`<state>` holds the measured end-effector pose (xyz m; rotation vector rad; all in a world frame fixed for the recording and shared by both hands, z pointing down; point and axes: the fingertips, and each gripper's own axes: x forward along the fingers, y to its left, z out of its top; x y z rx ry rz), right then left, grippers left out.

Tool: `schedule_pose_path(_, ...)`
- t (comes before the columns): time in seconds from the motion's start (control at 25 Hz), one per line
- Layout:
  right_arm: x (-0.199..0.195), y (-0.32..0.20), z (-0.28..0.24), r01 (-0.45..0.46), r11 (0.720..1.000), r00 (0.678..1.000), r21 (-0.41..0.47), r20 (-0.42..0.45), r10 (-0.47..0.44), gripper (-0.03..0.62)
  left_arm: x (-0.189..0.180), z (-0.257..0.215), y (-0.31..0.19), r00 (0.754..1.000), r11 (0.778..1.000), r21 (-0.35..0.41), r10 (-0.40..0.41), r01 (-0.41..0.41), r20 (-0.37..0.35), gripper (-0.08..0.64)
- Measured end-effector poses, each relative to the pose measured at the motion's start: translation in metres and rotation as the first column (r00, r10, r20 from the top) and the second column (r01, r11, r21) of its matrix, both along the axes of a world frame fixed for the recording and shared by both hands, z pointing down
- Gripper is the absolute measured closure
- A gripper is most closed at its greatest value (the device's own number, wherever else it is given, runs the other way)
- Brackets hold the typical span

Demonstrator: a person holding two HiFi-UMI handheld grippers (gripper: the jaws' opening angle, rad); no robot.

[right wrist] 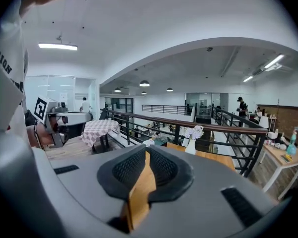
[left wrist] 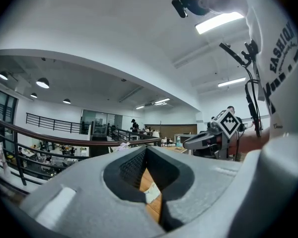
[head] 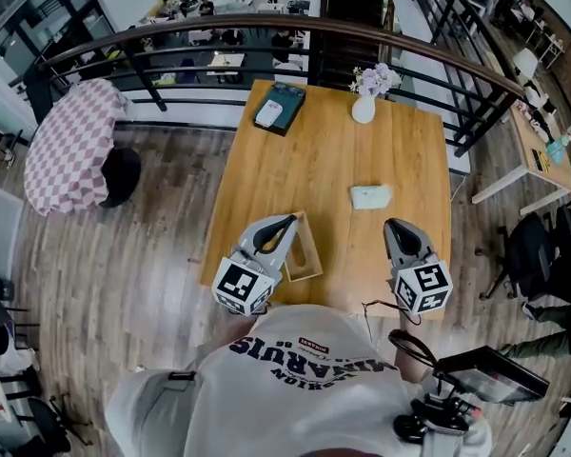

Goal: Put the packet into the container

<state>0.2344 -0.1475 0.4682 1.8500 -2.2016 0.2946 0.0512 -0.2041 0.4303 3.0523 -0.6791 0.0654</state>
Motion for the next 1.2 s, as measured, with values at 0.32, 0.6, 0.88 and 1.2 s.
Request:
schedule_pose_path(0.32, 0.022, -0.033, -0.01, -0.073, 0.997, 0.962, 0.01, -0.261, 0.073, 0.169, -0.006, 0.001, -0.006, 1.0, 1.0, 0.004, -0.019, 0.019, -0.004, 0.558)
schedule_pose_path(0.6, 0.024, -0.044, 0.011, -0.007, 0.998, 0.965, -0.068, -0.262, -0.011, 0.167, -0.007, 0.004, -0.01, 0.999, 0.999, 0.006, -0.037, 0.037, -0.004, 0.558)
schedule_pose_path(0.88, 0.022, -0.064, 0.049, 0.207, 0.944, 0.836, -0.256, -0.455, -0.307, 0.167, -0.014, 0.007, -0.011, 0.998, 0.998, -0.004, -0.058, 0.058, 0.003, 0.558)
schedule_pose_path(1.2, 0.041, -0.112, 0.082, 0.352, 0.762, 0.436, -0.544, -0.625, -0.648, 0.167, -0.021, 0.012, -0.013, 0.996, 0.996, -0.015, -0.09, 0.091, 0.022, 0.558)
